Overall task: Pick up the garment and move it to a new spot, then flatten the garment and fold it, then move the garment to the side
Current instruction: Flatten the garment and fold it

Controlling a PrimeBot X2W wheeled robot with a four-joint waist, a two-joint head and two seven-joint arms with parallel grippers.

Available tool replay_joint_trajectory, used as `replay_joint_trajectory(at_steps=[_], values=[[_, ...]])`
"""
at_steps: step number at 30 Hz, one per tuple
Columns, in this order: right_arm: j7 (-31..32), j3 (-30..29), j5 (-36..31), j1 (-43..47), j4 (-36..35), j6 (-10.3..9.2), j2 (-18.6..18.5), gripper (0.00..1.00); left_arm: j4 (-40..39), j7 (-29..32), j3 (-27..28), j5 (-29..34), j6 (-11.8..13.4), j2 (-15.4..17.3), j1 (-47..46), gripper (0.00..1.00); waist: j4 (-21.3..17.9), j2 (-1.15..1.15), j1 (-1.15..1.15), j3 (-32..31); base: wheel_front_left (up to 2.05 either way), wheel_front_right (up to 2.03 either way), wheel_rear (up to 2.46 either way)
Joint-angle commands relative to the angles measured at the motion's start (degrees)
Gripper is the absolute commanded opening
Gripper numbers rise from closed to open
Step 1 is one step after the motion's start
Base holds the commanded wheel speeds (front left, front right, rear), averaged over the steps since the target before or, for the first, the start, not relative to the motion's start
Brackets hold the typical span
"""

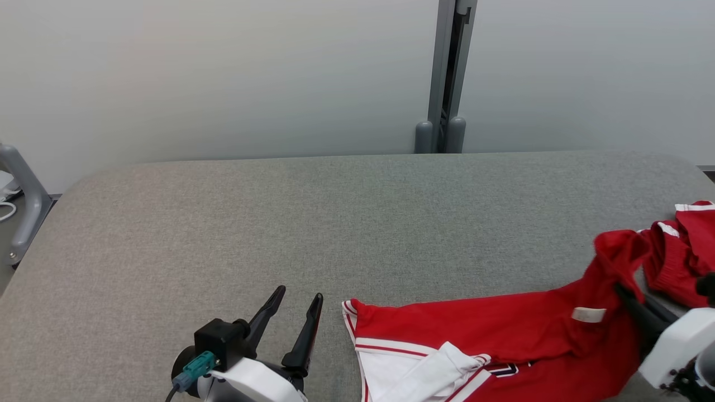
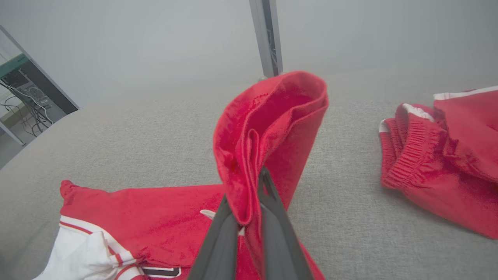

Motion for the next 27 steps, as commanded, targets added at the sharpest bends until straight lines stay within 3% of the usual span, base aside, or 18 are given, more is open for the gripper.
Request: replay_joint_trajectory(at_steps=[1,9,15,27], values=[[0.6,0.1,0.8,0.3,-1.1,0.00,0.0,0.00,0.1,-0.2,0.5,0.4,-0.4,0.2,0.5,1.00,-0.1,0.00,0.00,-0.1,0.00,0.00,0.00],[7.3,0.3,9.4,3.0,-15.0,0.00,2.7,0.00,0.3,-0.2,3.6,2.1,-1.2,-0.8,1.1,1.00,-0.5,0.00,0.00,-0.3,0.00,0.00,0.00],[10.8,1.0,12.4,4.3,-20.2,0.00,6.8,0.00,0.4,-0.2,5.2,3.0,-1.7,-1.4,0.8,1.00,0.0,0.00,0.00,0.2,0.00,0.00,0.00],[12.3,3.2,12.4,4.4,-16.3,0.01,17.2,0.00,1.5,-0.2,6.1,4.6,-2.6,-2.3,0.0,1.00,3.3,0.00,0.00,1.3,0.00,0.00,0.00]])
